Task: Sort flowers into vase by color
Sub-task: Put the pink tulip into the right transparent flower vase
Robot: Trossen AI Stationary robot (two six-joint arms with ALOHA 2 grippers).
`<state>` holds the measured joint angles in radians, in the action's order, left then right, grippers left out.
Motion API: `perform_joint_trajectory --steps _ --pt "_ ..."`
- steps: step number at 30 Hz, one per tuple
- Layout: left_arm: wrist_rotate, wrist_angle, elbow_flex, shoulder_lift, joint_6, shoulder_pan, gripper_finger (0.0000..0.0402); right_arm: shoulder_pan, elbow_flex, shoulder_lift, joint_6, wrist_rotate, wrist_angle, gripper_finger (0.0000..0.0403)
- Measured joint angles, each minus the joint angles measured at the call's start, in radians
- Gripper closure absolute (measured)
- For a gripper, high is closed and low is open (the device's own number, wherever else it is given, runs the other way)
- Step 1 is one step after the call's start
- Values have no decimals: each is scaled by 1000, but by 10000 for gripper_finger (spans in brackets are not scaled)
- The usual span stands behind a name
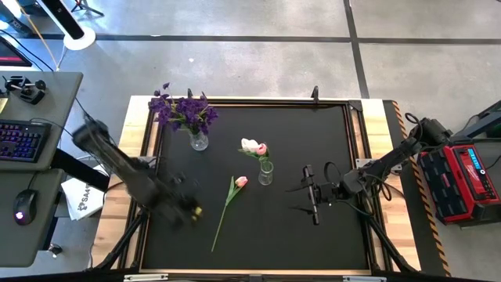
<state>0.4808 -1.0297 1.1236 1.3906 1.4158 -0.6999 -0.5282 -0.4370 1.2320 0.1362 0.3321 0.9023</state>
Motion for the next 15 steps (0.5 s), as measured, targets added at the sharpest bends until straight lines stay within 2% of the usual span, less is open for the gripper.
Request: perform_joint_trajectory --steps 7,11,15 --pt "-60 174 0 299 57 25 394 0 0 0 11 -1 -1 203" --pt "-51 279 0 390 -3 69 359 0 0 0 22 -1 -1 203" --pt "-50 294 0 423 -58 134 309 0 0 0 20 -2 -1 203"
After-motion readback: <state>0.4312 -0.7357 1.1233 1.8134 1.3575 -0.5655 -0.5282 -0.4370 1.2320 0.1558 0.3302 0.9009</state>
